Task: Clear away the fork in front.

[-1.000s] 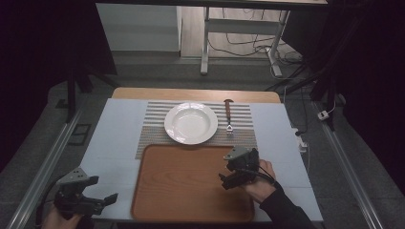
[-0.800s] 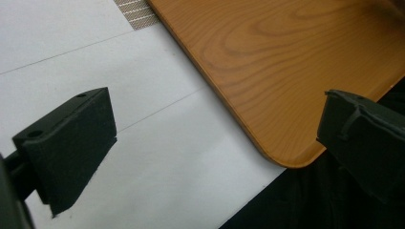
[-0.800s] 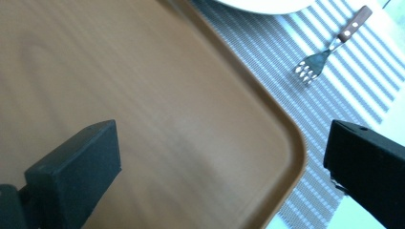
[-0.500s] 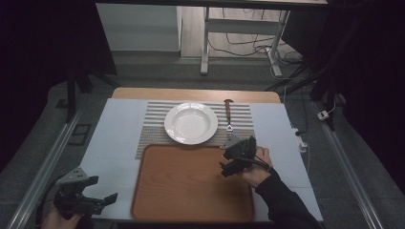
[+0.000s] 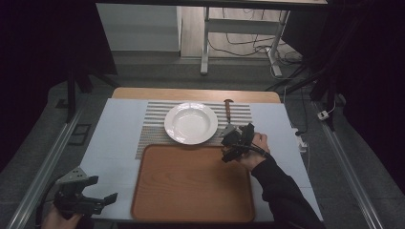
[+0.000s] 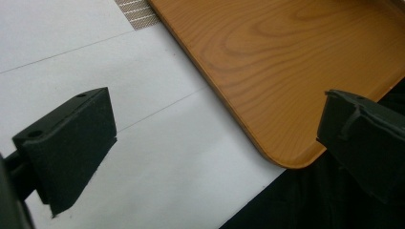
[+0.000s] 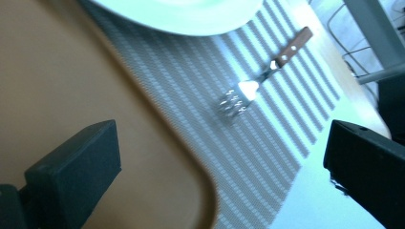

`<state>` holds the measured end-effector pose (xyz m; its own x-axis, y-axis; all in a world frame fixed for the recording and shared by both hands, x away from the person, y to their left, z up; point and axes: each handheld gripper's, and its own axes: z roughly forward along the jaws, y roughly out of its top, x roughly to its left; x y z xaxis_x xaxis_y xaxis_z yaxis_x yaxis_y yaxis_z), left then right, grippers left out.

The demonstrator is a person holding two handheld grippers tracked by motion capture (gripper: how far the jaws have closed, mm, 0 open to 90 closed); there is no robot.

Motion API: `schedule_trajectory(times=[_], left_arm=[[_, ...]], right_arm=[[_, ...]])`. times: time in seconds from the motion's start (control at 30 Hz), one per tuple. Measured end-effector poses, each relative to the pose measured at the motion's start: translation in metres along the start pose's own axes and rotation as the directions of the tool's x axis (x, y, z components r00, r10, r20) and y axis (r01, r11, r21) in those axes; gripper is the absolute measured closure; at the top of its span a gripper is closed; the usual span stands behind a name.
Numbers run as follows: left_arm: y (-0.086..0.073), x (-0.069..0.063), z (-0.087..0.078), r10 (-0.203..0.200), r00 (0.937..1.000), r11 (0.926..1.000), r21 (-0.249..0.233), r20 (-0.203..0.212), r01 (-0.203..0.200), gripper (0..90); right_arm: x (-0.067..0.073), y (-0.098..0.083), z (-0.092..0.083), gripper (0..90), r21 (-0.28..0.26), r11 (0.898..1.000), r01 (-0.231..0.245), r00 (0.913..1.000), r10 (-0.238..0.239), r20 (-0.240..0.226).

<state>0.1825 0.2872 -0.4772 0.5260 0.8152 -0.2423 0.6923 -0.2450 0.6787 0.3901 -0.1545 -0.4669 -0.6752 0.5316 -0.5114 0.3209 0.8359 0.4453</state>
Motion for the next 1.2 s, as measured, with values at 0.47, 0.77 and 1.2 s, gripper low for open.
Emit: schedule_trajectory(times=[0.47, 0.77, 1.2], left_arm=[[0.000, 0.000, 0.000, 0.000, 1.0000, 1.0000, 0.001, 0.002, 0.000, 0.0], [0.000, 0.000, 0.000, 0.001, 1.0000, 1.0000, 0.004, 0.002, -0.001, 0.0], [0.000, 0.000, 0.000, 0.003, 1.0000, 1.0000, 0.006, 0.001, -0.003, 0.0]], right_arm=[[-0.018, 0.006, 0.042, 2.0, 0.099, 0.987, 0.127, 0.9866, -0.136, 0.091], [-0.015, 0.007, 0.061, 16.4, 0.165, 0.956, 0.244, 0.9560, -0.266, 0.124], [0.005, 0.009, 0.079, 67.0, 0.200, 0.892, 0.405, 0.8897, -0.435, 0.139]])
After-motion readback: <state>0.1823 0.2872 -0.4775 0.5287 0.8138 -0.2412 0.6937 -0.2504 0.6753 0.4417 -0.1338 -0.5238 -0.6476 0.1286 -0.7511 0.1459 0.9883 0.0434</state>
